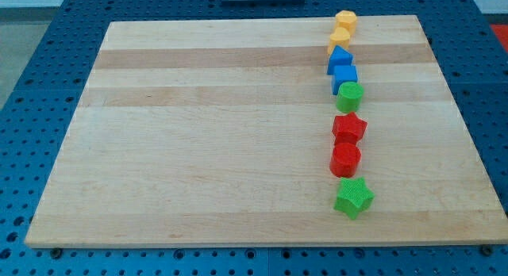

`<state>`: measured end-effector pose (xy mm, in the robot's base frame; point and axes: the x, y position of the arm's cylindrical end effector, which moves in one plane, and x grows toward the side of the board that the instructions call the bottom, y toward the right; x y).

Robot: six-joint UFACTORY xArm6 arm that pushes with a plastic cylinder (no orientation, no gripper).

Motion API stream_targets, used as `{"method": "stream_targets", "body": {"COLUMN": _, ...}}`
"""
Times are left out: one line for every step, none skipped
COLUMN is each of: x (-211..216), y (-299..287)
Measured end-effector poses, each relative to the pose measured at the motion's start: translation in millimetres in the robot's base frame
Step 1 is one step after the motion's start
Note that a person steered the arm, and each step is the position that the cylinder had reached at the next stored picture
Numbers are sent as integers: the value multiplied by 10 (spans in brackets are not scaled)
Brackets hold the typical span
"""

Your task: Move the green star a bit left and up

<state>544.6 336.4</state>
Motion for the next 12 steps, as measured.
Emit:
{"method": "stream_targets", "body": {"x": 75, "y": 0}}
{"method": "stream_targets", "body": {"x": 380, "y": -2}}
{"method": "stream_targets", "body": {"x": 495, "y": -147}}
{"method": "stream_targets", "body": {"x": 497, "y": -494}}
{"method": "stream_targets", "body": {"x": 499, "y": -783}}
{"method": "stream_targets", "body": {"x": 499, "y": -1010}}
{"method": "stream_targets", "body": {"x": 500, "y": -1320}}
{"method": "stream_targets", "body": {"x": 500, "y": -1444}}
{"method": "stream_targets", "body": {"x": 500, "y": -1520}}
{"method": "stream_targets", "body": {"x": 500, "y": -1627}}
{"method": "stream_targets", "body": {"x": 501, "y": -1795}}
{"method": "stream_targets", "body": {"x": 501, "y": -1946}}
